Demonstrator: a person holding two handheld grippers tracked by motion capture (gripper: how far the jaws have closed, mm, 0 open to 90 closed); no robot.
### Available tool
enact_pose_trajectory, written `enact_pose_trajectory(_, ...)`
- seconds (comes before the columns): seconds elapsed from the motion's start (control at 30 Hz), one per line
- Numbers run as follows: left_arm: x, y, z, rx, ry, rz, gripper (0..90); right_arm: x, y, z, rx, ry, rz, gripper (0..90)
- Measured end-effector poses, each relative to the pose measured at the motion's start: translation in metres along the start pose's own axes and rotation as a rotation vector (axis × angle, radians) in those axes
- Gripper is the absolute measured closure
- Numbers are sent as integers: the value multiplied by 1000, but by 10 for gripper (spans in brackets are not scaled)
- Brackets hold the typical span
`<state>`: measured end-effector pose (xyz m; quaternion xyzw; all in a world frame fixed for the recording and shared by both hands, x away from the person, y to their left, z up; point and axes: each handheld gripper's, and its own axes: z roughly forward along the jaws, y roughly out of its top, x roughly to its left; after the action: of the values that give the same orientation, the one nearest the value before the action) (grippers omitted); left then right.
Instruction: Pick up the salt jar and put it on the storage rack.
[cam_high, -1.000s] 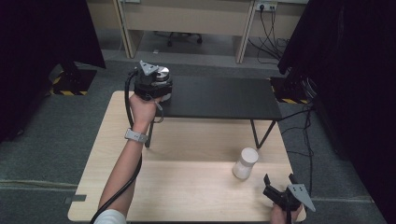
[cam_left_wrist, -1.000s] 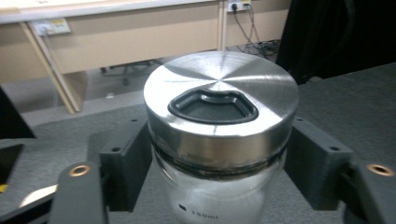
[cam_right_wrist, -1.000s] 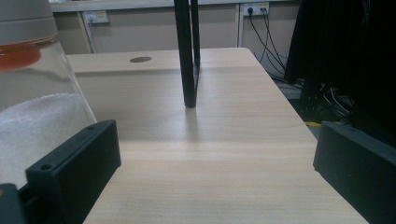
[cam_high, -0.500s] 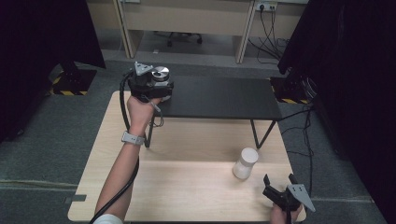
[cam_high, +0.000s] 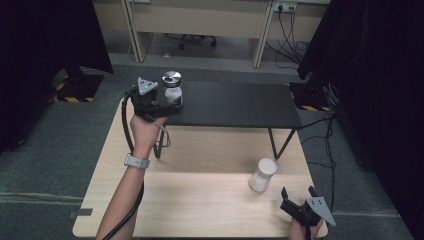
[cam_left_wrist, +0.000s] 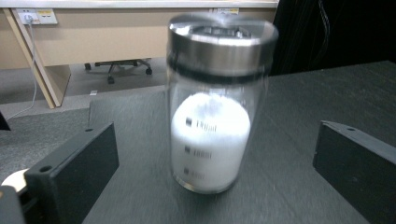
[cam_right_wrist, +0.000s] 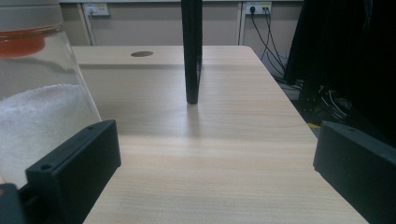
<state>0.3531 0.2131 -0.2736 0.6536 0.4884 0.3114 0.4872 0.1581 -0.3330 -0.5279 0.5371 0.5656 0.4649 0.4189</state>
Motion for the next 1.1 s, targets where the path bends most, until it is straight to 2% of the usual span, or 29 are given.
enact_pose_trajectory(0.6,15,-37,-39,17,32,-27,0,-1,0,-1,1,10,-1,8)
enact_pose_trajectory(0.8,19,-66,-55,-38,45,-12,0,-1,0,-2,3,15,-4,8)
enact_pose_trajectory(1.03,32,-102,-69,-66,41,-45,0,-5,0,-2,2,35,1,8)
enact_pose_trajectory(1.1,34,-111,-72,-60,52,-52,0,-6,0,-2,1,39,5,8)
